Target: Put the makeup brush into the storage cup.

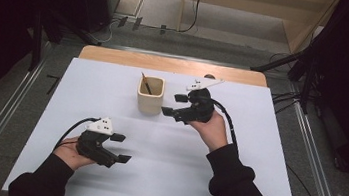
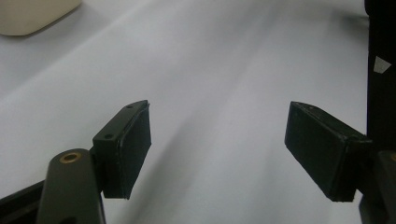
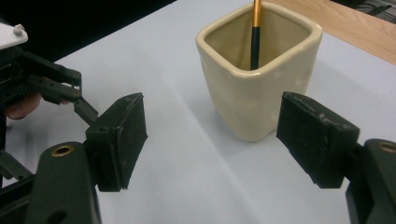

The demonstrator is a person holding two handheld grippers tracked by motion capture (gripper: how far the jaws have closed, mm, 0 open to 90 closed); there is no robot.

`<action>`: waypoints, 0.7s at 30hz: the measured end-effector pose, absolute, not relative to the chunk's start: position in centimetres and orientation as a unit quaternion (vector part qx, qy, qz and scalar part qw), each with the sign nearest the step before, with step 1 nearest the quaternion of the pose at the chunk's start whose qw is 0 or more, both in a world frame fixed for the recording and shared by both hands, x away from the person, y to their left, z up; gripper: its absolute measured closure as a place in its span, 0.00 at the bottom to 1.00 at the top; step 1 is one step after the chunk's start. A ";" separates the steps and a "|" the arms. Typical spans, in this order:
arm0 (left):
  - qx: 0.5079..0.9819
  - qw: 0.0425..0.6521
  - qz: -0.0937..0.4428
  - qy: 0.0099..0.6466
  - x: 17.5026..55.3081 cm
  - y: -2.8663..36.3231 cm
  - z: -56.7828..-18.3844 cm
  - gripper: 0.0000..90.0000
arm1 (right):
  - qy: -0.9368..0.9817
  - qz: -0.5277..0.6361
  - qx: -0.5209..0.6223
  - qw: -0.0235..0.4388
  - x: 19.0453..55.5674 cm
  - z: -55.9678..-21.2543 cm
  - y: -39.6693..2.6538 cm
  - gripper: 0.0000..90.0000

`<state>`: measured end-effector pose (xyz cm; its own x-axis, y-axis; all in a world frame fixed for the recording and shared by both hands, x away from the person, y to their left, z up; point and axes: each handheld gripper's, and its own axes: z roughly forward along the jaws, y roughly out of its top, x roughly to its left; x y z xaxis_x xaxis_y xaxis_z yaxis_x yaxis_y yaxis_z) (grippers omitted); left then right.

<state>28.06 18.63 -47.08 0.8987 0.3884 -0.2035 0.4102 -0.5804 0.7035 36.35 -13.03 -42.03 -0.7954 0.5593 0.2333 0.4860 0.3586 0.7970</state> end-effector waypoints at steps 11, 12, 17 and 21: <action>0.889 0.398 -0.013 0.227 28.1 18.6 -47.1 0.26 | 0.826 0.469 0.312 0.036 34.9 -42.9 -13.3 0.28; 0.889 0.398 -0.013 0.227 28.1 18.7 -47.1 0.26 | 0.825 0.469 0.312 0.036 34.8 -43.0 -13.4 0.28; 0.889 0.398 -0.013 0.227 28.1 18.7 -47.1 0.26 | 0.826 0.469 0.310 0.033 34.3 -43.5 -13.5 0.27; 0.889 0.397 -0.012 0.226 28.1 18.7 -47.1 0.26 | 0.828 0.467 0.309 0.031 33.7 -43.9 -13.8 0.27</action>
